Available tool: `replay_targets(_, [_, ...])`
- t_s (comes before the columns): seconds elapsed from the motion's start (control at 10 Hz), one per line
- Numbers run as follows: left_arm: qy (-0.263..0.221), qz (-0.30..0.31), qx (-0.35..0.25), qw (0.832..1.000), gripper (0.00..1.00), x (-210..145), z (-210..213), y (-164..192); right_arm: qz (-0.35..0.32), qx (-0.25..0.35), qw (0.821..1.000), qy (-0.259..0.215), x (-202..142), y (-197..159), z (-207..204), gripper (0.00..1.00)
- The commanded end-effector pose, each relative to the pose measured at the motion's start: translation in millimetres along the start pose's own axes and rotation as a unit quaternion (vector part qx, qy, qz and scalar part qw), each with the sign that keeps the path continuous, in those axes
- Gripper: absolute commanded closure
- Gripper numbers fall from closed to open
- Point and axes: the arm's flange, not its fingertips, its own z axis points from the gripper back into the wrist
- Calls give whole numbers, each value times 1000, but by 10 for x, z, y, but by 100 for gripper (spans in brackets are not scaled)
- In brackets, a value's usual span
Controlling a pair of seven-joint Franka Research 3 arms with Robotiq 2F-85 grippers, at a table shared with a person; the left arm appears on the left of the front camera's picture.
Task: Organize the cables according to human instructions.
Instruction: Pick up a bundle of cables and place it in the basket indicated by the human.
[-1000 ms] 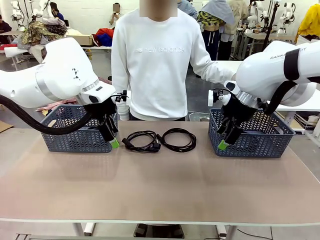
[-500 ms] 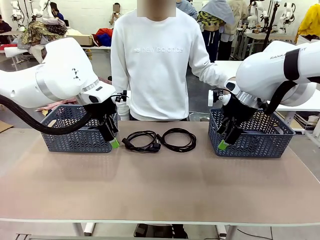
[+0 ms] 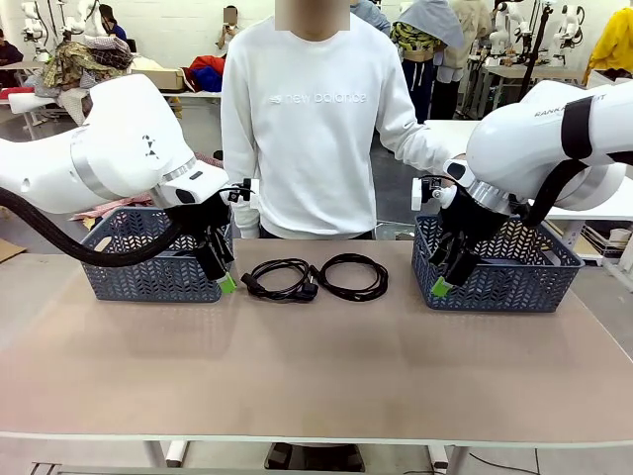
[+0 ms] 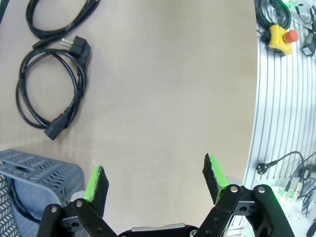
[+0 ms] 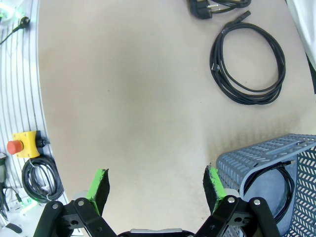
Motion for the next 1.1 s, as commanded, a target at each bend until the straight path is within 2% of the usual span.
replay_targets(0.0, [0,1,4,1000,0,-13,24,-9,0,0,1000,0,0,0,0,0])
replay_targets(0.5, [0,1,4,1000,0,-13,24,-9,-59,-36,997,27,607,-334,-293,0])
replay_targets(1.0, [0,1,4,1000,0,-13,24,-9,-90,-37,993,69,1145,-595,-733,0])
